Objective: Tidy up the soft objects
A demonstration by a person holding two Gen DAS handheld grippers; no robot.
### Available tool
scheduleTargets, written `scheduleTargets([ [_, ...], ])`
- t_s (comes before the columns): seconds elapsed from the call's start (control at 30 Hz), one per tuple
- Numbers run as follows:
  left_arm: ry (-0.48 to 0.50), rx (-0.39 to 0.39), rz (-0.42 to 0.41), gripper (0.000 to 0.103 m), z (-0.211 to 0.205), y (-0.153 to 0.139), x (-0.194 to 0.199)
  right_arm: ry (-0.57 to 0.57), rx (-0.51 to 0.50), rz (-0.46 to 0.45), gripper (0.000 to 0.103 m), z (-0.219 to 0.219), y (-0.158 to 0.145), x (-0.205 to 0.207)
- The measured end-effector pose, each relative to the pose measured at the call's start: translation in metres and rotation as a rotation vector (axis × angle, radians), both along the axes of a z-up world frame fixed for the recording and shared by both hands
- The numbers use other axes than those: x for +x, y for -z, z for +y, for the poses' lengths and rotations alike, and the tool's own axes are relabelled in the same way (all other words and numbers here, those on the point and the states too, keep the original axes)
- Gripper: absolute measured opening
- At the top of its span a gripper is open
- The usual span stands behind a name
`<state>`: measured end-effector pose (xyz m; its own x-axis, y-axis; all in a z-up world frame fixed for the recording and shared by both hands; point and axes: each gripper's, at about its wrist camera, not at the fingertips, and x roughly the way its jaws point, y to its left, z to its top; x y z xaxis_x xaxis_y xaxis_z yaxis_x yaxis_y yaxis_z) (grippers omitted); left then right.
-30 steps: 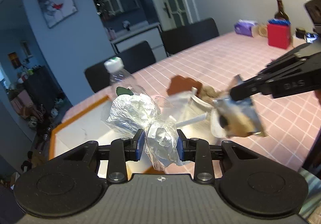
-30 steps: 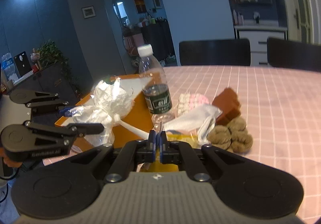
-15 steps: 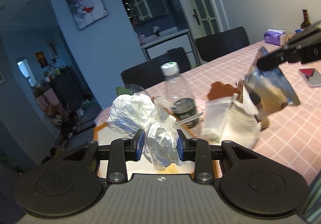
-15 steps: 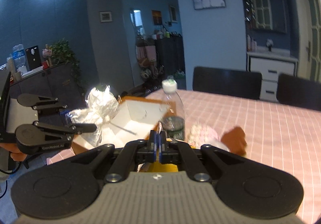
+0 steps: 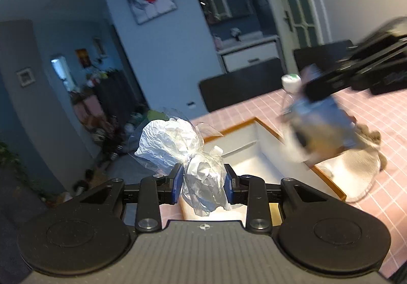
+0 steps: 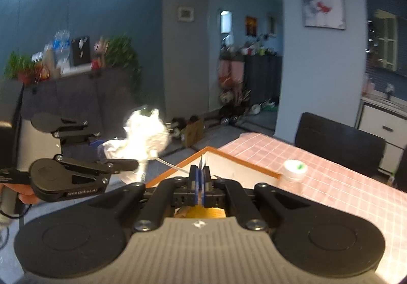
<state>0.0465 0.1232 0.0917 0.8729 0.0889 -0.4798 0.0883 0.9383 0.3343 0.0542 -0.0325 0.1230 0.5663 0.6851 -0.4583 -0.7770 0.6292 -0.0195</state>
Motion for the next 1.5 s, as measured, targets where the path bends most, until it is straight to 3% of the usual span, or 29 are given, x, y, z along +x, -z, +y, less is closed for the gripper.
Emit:
scheduleTargets([
  [0.27, 0.104, 0.0, 0.216, 0.037, -0.005, 0.049, 0.057, 0.019, -0.179, 0.042, 0.0, 0.05, 0.051, 0.046],
  [0.4, 0.114, -0.013, 0.279, 0.037, -0.007, 0.068, 0.084, 0.039, -0.257, 0.016, 0.0, 0.061, 0.076, 0.059],
  [0.57, 0.15, -0.037, 0.328, 0.037, 0.003, 0.084, 0.086, 0.016, -0.346, 0.013, 0.0, 0.067, 0.097, 0.075],
  [0.77, 0.163, -0.085, 0.43, 0.038, 0.016, 0.097, 0.086, -0.065, -0.394, 0.065, 0.0, 0.071, 0.097, 0.074],
  [1.0, 0.148, -0.115, 0.474, 0.043, 0.025, 0.095, 0.084, -0.126, -0.466, 0.179, 0.002, 0.075, 0.102, 0.066],
  [1.17, 0.155, -0.111, 0.471, 0.051, 0.021, 0.094, 0.079, -0.115, -0.466, 0.235, 0.01, 0.069, 0.111, 0.066],
  [1.23, 0.157, -0.104, 0.468, 0.053, 0.019, 0.093, 0.078, -0.103, -0.472, 0.241, 0.02, 0.068, 0.111, 0.065],
  [1.37, 0.159, -0.101, 0.454, 0.063, 0.019, 0.088, 0.077, -0.098, -0.471, 0.248, 0.024, 0.071, 0.113, 0.069],
  [1.5, 0.151, -0.109, 0.435, 0.068, 0.022, 0.08, 0.072, -0.084, -0.446, 0.249, 0.042, 0.066, 0.108, 0.064],
])
